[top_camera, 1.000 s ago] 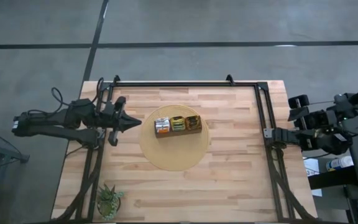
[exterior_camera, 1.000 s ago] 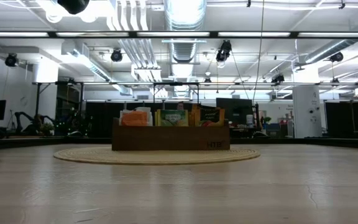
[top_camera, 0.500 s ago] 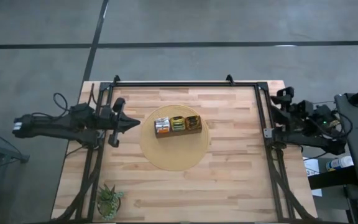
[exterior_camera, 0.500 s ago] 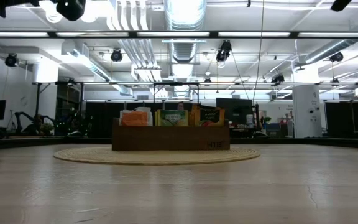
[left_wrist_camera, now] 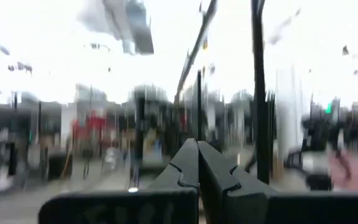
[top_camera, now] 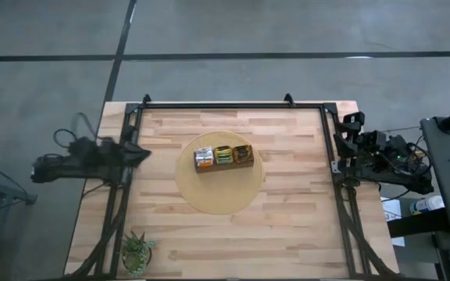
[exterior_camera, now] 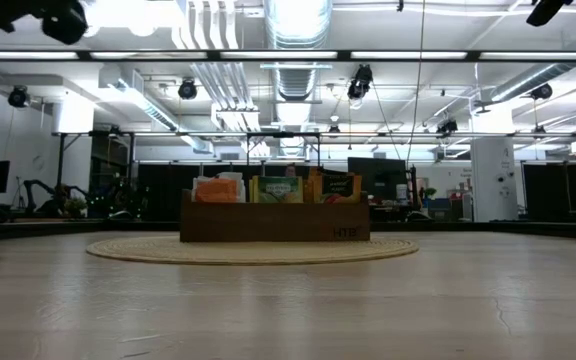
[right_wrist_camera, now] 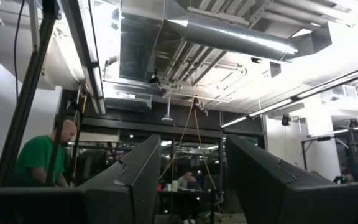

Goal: Pick & Place Tea
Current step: Return to Home Position

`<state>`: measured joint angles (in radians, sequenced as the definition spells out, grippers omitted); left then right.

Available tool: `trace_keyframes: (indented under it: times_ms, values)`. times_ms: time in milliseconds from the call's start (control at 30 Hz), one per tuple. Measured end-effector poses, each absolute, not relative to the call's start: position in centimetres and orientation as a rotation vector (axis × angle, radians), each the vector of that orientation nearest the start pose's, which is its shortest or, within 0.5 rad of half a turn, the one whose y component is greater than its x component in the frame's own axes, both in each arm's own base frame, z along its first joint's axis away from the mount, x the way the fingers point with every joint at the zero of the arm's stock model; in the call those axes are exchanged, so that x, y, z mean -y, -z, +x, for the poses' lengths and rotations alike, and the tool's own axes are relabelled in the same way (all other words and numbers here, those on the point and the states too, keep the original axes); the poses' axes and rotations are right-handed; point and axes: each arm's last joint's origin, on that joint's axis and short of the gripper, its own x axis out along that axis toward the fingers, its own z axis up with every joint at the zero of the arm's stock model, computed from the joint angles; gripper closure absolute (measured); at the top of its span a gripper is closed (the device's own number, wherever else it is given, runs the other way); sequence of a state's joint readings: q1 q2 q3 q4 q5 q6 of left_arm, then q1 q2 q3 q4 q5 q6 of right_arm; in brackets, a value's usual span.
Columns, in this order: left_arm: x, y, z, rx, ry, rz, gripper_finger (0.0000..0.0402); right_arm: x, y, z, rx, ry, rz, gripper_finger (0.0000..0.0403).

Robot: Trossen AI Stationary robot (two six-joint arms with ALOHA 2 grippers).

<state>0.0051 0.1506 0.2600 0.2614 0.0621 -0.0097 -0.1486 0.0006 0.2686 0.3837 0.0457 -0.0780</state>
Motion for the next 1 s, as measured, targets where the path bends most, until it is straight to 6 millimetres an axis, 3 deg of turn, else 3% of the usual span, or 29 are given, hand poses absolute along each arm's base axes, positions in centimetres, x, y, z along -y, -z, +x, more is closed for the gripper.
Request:
trace_keyframes:
  times_ms: [133,200,300,533,667,1000]
  values:
    - [0.1,-25.5,7.2,0.466,0.059,0.004,0.0401,0.9,-28.5,5.3,0.644,0.213,-0.109,0.0222]
    - [0.1,-24.3,7.6,0.439,0.059,-0.004,0.0401,0.9,-28.5,5.3,0.644,0.214,-0.109,0.0223]
    - [0.1,-24.6,7.6,0.492,0.056,-0.003,0.0401,0.9,-28.5,5.3,0.644,0.216,-0.108,0.0226]
    - [0.1,-22.9,8.2,0.488,0.042,0.018,0.0401,1.0,-28.0,5.5,0.625,0.215,-0.113,0.0223]
    - [0.1,-21.2,8.6,0.497,0.032,0.051,0.0401,1.0,-27.3,6.0,0.605,0.223,-0.140,0.0223]
    - [0.0,-20.7,8.9,0.441,0.004,0.101,0.0401,1.3,-24.1,7.4,0.542,0.255,-0.231,0.0223]
